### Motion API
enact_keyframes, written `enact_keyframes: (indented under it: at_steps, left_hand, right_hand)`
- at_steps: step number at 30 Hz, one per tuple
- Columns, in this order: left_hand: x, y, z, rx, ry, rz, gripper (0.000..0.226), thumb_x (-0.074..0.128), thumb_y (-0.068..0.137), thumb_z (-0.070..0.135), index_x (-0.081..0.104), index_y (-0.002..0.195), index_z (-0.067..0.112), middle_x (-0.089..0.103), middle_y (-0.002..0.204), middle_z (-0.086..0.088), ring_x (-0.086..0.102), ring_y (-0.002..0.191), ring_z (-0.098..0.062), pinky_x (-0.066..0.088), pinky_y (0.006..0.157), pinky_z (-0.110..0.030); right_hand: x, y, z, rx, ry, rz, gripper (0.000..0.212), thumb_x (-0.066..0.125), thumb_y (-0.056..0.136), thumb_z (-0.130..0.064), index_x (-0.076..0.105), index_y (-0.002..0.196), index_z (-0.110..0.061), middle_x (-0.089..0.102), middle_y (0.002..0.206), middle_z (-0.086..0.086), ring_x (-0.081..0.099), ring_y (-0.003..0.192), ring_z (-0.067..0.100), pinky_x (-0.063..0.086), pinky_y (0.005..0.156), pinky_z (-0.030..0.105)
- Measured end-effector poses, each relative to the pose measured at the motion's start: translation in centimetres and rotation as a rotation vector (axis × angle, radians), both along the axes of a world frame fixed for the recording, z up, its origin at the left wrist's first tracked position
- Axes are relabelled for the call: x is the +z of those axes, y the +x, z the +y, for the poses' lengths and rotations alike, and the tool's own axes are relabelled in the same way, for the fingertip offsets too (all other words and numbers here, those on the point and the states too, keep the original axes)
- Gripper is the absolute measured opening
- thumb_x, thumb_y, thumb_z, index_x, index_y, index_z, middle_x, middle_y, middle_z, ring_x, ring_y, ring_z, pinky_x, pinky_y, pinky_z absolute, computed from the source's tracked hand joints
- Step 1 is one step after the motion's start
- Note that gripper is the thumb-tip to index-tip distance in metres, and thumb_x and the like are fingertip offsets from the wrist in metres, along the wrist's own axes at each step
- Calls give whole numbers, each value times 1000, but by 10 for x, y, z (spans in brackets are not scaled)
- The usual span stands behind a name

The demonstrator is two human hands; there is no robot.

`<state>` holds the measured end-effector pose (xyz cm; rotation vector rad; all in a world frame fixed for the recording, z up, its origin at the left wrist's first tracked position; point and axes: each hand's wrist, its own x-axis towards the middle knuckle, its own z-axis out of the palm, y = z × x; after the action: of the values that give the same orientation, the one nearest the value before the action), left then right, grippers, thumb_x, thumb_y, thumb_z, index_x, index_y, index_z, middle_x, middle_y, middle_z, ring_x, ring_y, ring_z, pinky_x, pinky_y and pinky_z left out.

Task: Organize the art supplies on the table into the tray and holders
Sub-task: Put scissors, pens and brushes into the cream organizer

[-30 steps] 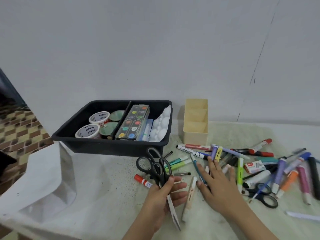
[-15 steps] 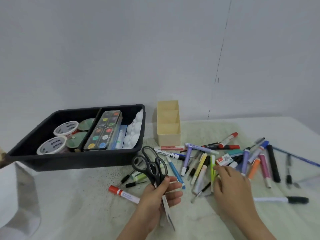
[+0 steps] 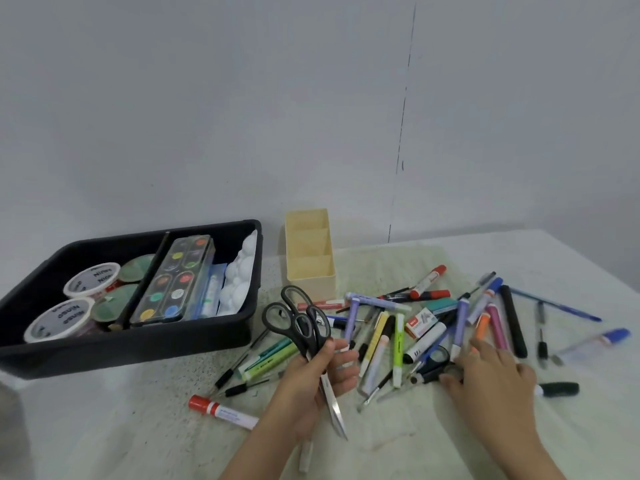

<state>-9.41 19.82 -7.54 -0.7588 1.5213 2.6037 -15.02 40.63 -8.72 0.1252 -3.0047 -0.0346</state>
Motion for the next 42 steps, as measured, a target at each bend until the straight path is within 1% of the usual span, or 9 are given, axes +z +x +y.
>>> enact_keyframes:
  at_steps: [4, 9, 14, 17, 20, 23, 28, 35, 42]
  left_hand:
    - [1, -12, -3, -21, 10, 24, 25, 47, 97, 16, 63, 104, -2, 72, 91, -17, 71, 73, -25, 59, 64, -32]
    - [0, -24, -3, -51, -40, 6, 26, 47, 96, 20, 64, 103, 2, 73, 91, -13, 71, 69, -19, 58, 59, -27]
    - [-3, -29, -3, -54, -139, -23, 29, 49, 95, 27, 66, 102, 4, 74, 90, -9, 52, 43, -8, 43, 42, -18]
    - [-5, -30, -3, -72, -151, -36, 23, 54, 93, 21, 66, 101, 3, 74, 90, -8, 46, 39, -6, 39, 38, -17]
    - [-4, -29, -6, -131, -32, -11, 17, 53, 91, 4, 65, 103, 0, 73, 93, -12, 53, 45, -8, 44, 41, -18]
    - [-4, -32, -9, -176, 56, 21, 25, 44, 91, -5, 64, 104, -2, 72, 94, -15, 62, 53, -13, 50, 47, -21]
    - [-5, -37, -6, -215, 13, 38, 25, 42, 96, 2, 61, 110, -4, 70, 104, -20, 71, 87, -25, 59, 68, -29]
    - [-8, -39, -7, -307, 9, 82, 31, 38, 99, 13, 58, 116, -4, 67, 112, -18, 65, 106, -25, 54, 87, -29]
    - [-7, -36, -6, -436, 0, 91, 42, 50, 82, 24, 62, 111, -4, 65, 112, -24, 66, 100, -31, 54, 87, -39]
  right_hand:
    - [1, -1, 2, -44, -38, -49, 45, 49, 87, -55, 55, 122, -28, 43, 137, -8, 40, 124, 15, 31, 99, 35]
    - [12, -10, 8, -24, -323, -125, 16, 65, 81, -47, 61, 81, -31, 51, 126, -10, 44, 116, 14, 30, 91, 34]
    - [14, -8, 9, 5, -152, -145, 40, 56, 81, -61, 59, 110, -34, 45, 131, -11, 39, 123, 13, 28, 100, 36]
    - [11, -2, 7, 29, -78, -116, 31, 47, 86, -50, 63, 106, -32, 35, 144, -9, 33, 128, 15, 26, 100, 36]
    - [9, -2, 7, 34, -125, -141, 28, 48, 85, -45, 63, 104, -32, 36, 143, -10, 33, 128, 15, 26, 99, 35]
    - [10, -9, 12, 50, -288, -170, 15, 59, 81, -44, 57, 91, -33, 50, 115, -13, 44, 113, 13, 32, 92, 32]
    - [15, -17, 21, 128, -764, -223, 20, 74, 77, -17, 58, 75, -28, 64, 76, -9, 60, 76, 9, 49, 74, 26]
    - [49, -33, 18, 288, -967, -398, 8, 78, 75, -15, 69, 74, -14, 68, 63, 0, 59, 58, 6, 47, 59, 13]
    - [77, -56, -8, 416, -1001, -461, 8, 78, 75, -20, 72, 71, -17, 70, 78, 16, 61, 72, 23, 51, 80, 40]
